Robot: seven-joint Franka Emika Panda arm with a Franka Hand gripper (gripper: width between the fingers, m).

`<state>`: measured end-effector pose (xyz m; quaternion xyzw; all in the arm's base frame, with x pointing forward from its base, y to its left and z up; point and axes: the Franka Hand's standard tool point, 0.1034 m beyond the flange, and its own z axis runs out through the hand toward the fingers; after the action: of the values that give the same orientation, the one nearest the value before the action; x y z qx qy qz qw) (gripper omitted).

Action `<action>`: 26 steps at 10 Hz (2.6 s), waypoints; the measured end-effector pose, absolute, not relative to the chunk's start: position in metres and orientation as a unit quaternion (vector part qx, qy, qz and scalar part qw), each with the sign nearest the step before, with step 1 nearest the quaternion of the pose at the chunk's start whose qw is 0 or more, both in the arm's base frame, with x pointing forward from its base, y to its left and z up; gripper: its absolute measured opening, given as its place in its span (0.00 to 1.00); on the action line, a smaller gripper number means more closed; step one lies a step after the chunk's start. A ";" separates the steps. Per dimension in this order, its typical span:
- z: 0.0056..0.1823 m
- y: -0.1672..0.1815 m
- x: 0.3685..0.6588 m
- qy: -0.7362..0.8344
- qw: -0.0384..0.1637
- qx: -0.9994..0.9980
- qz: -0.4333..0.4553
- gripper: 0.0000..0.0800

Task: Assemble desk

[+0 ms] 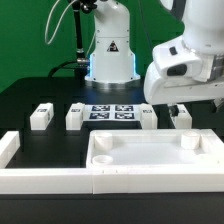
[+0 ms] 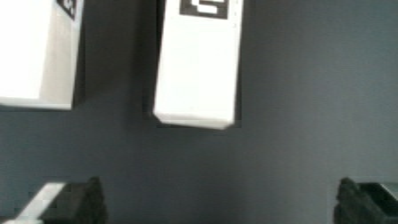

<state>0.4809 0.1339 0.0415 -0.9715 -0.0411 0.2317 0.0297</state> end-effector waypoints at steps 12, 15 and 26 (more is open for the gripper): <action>0.023 0.137 0.445 -0.020 -0.020 -0.895 0.444 0.81; 0.009 0.132 0.437 -0.014 -0.016 -0.887 0.461 0.81; 0.040 0.134 0.454 -0.015 -0.002 -0.884 0.466 0.36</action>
Offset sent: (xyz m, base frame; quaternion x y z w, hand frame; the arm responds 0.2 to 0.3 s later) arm 0.0000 0.0000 0.0000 0.0000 -0.1938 0.0000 0.9810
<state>0.4536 0.1342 0.0405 -0.8844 -0.0147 0.4664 -0.0023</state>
